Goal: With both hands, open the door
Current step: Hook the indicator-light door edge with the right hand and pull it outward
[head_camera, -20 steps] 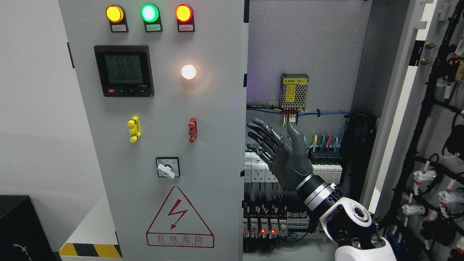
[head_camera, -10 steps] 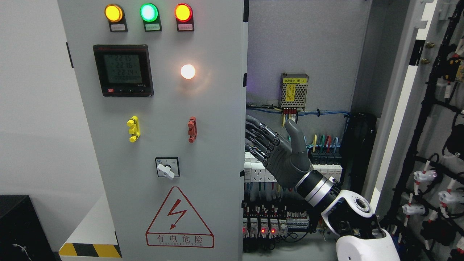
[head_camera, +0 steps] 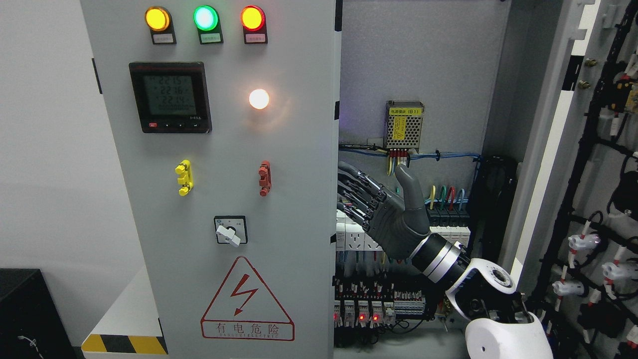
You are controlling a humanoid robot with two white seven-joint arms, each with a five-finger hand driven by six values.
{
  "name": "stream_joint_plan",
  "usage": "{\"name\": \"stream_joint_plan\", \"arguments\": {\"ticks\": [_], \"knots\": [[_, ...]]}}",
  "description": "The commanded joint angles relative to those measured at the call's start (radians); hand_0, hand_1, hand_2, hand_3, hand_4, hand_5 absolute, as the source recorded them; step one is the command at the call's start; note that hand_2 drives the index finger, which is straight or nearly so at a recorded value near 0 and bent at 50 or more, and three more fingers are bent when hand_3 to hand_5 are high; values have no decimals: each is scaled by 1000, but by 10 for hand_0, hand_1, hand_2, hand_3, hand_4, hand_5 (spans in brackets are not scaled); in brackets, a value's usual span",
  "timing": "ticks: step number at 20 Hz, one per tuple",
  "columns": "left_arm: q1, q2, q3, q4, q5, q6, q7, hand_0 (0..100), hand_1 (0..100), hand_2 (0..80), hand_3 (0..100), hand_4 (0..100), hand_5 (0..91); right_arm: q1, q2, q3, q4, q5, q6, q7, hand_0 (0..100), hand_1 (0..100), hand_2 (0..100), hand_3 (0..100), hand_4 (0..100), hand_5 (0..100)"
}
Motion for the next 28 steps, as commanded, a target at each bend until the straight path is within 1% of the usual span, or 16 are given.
{"name": "stream_joint_plan", "arguments": {"ticks": [1,6,7,8,9,16,18,19,21,22,23,24,28], "knots": [[0,-5,0,0,0,0,0,0,0,0,0,0,0,4,-32,44,26,5,5,24,0,0,0,0,0,0],[0,-4,0,0,0,0,0,0,0,0,0,0,0,2,-32,39,29,1,5,34,0,0,0,0,0,0],[0,-5,0,0,0,0,0,0,0,0,0,0,0,2,-32,39,26,1,5,48,0,0,0,0,0,0],[0,-5,0,0,0,0,0,0,0,0,0,0,0,2,-32,39,25,2,5,71,0,0,0,0,0,0],[0,-5,0,0,0,0,0,0,0,0,0,0,0,2,-32,39,25,4,4,79,0,0,0,0,0,0],[0,-4,0,0,0,0,0,0,0,0,0,0,0,4,-32,37,20,-1,-3,77,0,0,0,0,0,0],[0,-5,0,0,0,0,0,0,0,0,0,0,0,6,-34,41,-7,-4,-4,79,0,0,0,0,0,0],[0,-5,0,0,0,0,0,0,0,0,0,0,0,13,-34,48,-24,-5,-4,79,0,0,0,0,0,0],[0,-4,0,0,0,0,0,0,0,0,0,0,0,53,-41,54,-60,-7,-4,83,0,0,0,0,0,0],[0,-5,0,0,0,0,0,0,0,0,0,0,0,73,-43,60,-84,-7,-4,86,0,0,0,0,0,0],[0,-5,0,0,0,0,0,0,0,0,0,0,0,87,-43,79,-102,-8,-4,86,0,0,0,0,0,0],[0,-4,0,0,0,0,0,0,0,0,0,0,0,101,-43,106,-122,-9,-4,88,0,0,0,0,0,0],[0,-5,0,0,0,0,0,0,0,0,0,0,0,196,-43,206,-227,-9,-6,88,0,0,0,0,0,0]]}}
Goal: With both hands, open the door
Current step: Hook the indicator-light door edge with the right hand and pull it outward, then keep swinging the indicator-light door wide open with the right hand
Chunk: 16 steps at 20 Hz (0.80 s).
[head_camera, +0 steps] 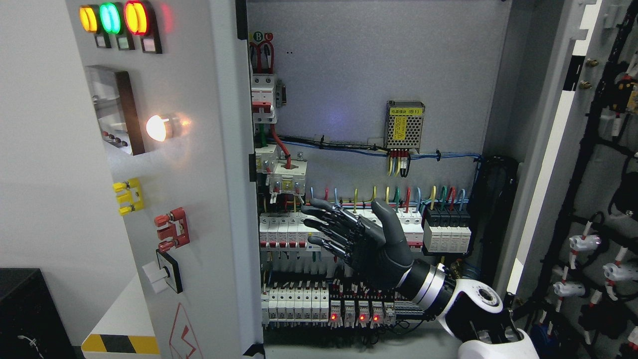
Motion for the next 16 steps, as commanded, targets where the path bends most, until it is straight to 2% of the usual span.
{"name": "stream_joint_plan", "arguments": {"ticks": [1,4,6,7,16], "knots": [[0,-1,0,0,0,4,0,0,0,0,0,0,0,107,-20,124,-166,-2,-1,6,0,0,0,0,0,0],[0,1,0,0,0,4,0,0,0,0,0,0,0,130,-19,161,-189,-17,-1,14,0,0,0,0,0,0],[0,-1,0,0,0,4,0,0,0,0,0,0,0,150,-17,200,-221,-19,-1,60,0,0,0,0,0,0],[0,-1,0,0,0,4,0,0,0,0,0,0,0,159,-17,220,-232,-19,-1,65,0,0,0,0,0,0],[0,-1,0,0,0,4,0,0,0,0,0,0,0,214,-16,351,-301,-17,5,65,0,0,0,0,0,0]]}}
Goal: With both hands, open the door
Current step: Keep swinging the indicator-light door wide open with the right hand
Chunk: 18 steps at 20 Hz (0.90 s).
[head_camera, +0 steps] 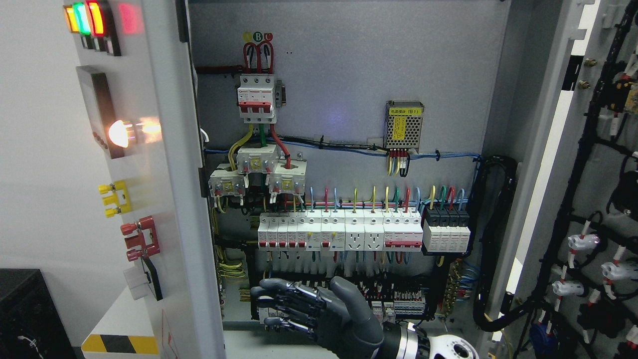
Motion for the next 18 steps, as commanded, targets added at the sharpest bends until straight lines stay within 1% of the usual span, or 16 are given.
{"name": "stream_joint_plan", "arguments": {"ticks": [1,5,12,17,18], "knots": [[0,1,0,0,0,0,0,0,0,0,0,0,0,35,-1,161,-106,3,5,-2,0,0,0,0,0,0],[0,-1,0,0,0,0,0,0,0,0,0,0,0,35,5,168,-106,0,5,-3,0,0,0,0,0,0],[0,-1,0,0,0,0,0,0,0,0,0,0,0,30,11,225,-100,-2,7,-2,0,0,0,0,0,0],[0,1,0,0,0,0,0,0,0,0,0,0,0,29,46,242,-104,0,10,-3,0,0,0,0,0,0],[0,1,0,0,0,0,0,0,0,0,0,0,0,29,51,253,-104,1,10,-3,0,0,0,0,0,0]]}}
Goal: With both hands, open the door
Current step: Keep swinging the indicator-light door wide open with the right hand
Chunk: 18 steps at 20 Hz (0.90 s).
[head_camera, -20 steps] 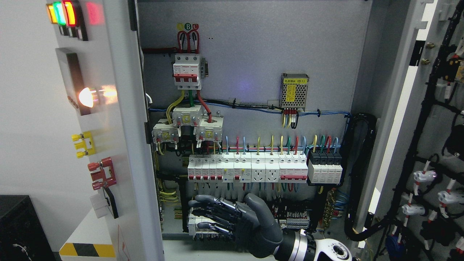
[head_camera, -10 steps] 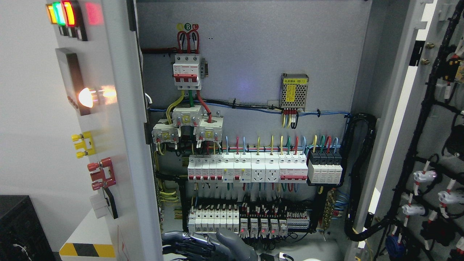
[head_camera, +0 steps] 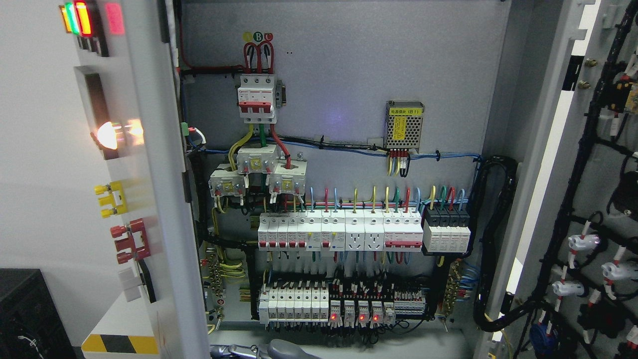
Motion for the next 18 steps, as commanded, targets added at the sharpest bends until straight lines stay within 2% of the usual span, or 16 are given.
{"name": "stream_joint_plan", "arguments": {"ticks": [1,3,6,9,12,18], "knots": [[0,-1,0,0,0,0,0,0,0,0,0,0,0,0,27,94,-21,1,1,0,0,0,0,0,0,0],[0,-1,0,0,0,0,0,0,0,0,0,0,0,-2,33,123,-21,5,1,-2,0,0,0,0,0,0],[0,-1,0,0,0,0,0,0,0,0,0,0,0,-3,72,149,-7,14,2,-3,0,0,0,0,0,0],[0,-1,0,0,0,0,0,0,0,0,0,0,0,-14,109,190,14,15,1,-46,0,0,0,0,0,0],[0,1,0,0,0,0,0,0,0,0,0,0,0,-36,145,195,77,28,-5,-80,0,0,0,0,0,0],[0,-1,0,0,2,0,0,0,0,0,0,0,0,-37,158,198,88,29,-7,-83,0,0,0,0,0,0]]}}
